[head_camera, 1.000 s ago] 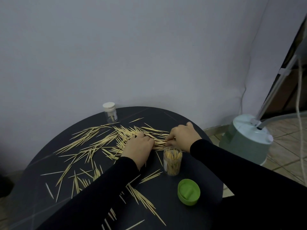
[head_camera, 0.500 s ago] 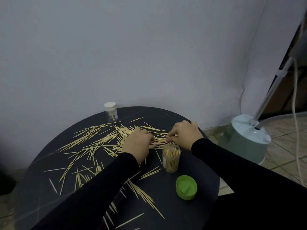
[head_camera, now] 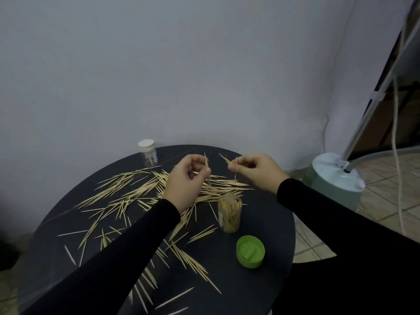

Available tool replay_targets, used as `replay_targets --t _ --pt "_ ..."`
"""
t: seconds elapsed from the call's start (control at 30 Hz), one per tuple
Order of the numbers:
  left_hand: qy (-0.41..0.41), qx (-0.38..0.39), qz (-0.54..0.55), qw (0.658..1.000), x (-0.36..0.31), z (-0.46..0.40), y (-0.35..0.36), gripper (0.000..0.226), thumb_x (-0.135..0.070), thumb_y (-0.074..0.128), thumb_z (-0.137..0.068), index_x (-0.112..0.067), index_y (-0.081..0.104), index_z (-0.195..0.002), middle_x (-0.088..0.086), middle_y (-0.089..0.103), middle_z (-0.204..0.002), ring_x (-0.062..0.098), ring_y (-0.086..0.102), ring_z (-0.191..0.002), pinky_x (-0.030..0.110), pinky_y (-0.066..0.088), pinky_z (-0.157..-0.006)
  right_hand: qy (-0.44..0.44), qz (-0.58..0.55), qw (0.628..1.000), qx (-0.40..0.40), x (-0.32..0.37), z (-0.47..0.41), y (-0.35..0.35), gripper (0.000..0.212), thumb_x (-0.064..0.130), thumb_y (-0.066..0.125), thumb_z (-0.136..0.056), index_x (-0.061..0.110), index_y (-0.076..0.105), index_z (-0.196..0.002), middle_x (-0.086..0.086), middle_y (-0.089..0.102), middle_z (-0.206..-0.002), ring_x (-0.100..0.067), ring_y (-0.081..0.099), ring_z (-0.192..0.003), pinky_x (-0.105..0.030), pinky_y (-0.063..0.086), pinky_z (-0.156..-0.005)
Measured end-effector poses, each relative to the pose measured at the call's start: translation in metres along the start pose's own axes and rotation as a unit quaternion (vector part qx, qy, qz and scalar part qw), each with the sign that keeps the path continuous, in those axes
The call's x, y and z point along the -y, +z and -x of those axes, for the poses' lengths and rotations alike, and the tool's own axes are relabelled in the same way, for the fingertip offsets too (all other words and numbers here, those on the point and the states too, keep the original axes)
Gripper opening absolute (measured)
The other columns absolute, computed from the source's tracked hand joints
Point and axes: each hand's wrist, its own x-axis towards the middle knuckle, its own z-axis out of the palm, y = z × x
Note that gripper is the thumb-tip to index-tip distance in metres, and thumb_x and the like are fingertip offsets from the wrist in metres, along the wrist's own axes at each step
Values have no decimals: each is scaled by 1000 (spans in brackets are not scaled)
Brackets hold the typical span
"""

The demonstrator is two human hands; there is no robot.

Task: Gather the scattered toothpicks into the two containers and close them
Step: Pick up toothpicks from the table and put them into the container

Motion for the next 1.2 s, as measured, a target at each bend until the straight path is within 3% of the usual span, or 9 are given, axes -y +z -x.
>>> replay_targets --t 0.1,0.2,0.27,0.37,0.47,0.63,0.77,0.93,1.2 --pt "30 4 41 999 -6 7 7 35 -11 62 -90 -26 51 -120 -5 64 -80 15 62 -80 26 51 -75 10 -61 997 48 -1 7 -2 10 34 66 -87 26 69 -93 17 66 -73 4 59 -74 -12 44 -67" --pt "61 9 50 997 -5 16 17 41 -8 61 -90 -28 48 -122 1 63 -78 16 60 -78 23 49 -73 10 -66 992 106 -10 10 4 19 44 70 -73 30 73 -86 11 70 -83 -6 63 -87 -29 50 -87" --pt "67 21 51 996 0 23 24 39 -5 61 -89 -28 48 -118 -1 62 -77 12 59 -74 23 48 -69 2 -54 989 139 -15 13 7 17 45 72 -66 33 74 -78 9 71 -82 -8 64 -86 -36 50 -92" --pt "78 42 19 996 9 31 28 38 -7 62 -88 -31 49 -113 -5 61 -76 20 57 -74 36 49 -69 6 -33 986 163 -17 16 3 15 44 73 -64 34 73 -75 8 71 -80 -9 63 -83 -38 50 -91" --pt "110 46 -52 992 13 35 28 31 -13 63 -88 -31 53 -111 -10 61 -79 19 57 -73 38 49 -65 14 -18 986 163 -18 19 0 19 45 73 -65 33 74 -79 7 71 -82 -12 63 -86 -37 50 -90" --pt "150 44 -114 981 21 33 20 18 -19 65 -88 -32 64 -101 -17 64 -92 1 56 -88 18 42 -72 1 -24 992 128 -16 19 1 11 46 72 -68 37 74 -75 7 72 -81 -13 64 -87 -37 51 -89" --pt "165 54 -87 981 18 32 11 26 -27 68 -84 -29 65 -110 -15 67 -99 -3 54 -83 10 38 -68 -1 -21 993 114 -14 17 1 3 34 71 -79 34 72 -82 8 72 -83 -12 65 -89 -33 52 -87" --pt "131 26 -20 991 11 29 14 18 -26 68 -86 -23 72 -103 -12 70 -88 -4 56 -73 13 40 -66 -17 -31 992 120 -6 18 4 22 51 71 -64 36 75 -80 5 75 -86 -13 66 -93 -33 53 -88" --pt "90 24 -17 995 6 21 13 6 -23 63 -90 -25 69 -90 -12 69 -84 1 61 -79 13 46 -69 -7 -2 991 131 -6 16 2 28 56 68 -63 36 75 -81 12 73 -84 -9 65 -91 -34 51 -89"
